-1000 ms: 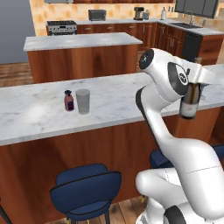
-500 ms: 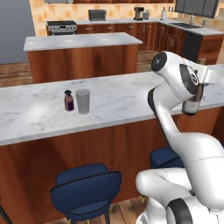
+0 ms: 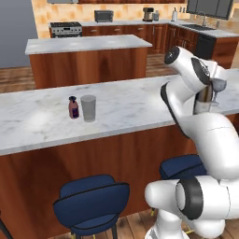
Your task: There is a wine glass and glass cup on the dining counter. Place the wine bottle next to the wine glass and the juice bottle next to the glass cup.
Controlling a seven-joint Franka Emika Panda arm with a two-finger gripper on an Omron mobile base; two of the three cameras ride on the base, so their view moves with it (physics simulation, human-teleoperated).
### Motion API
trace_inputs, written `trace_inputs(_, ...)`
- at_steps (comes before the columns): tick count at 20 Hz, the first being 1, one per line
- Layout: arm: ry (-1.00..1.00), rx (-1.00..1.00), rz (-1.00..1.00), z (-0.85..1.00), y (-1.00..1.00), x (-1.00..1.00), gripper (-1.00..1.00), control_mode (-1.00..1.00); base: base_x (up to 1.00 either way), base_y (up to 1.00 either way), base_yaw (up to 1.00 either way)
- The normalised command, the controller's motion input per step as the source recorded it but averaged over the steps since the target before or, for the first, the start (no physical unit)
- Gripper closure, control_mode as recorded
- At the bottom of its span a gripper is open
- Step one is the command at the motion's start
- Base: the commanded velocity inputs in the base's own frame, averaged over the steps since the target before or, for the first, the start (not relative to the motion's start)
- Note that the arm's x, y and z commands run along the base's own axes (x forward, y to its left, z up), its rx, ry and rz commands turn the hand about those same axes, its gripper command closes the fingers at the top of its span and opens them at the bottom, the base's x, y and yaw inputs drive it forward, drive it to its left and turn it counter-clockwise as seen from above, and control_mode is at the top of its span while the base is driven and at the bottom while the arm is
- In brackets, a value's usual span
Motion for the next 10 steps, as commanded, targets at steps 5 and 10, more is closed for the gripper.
trace_inputs(5, 0.05, 0.01, 0.00, -0.10, -0.28, 0.70, 1.00, -1.00, 0.00, 0.00, 0.00)
trace_inputs(10, 0.01, 0.00, 0.01, -0.24, -0.24, 0.52, 1.00, -1.00, 0.00, 0.00, 0.00)
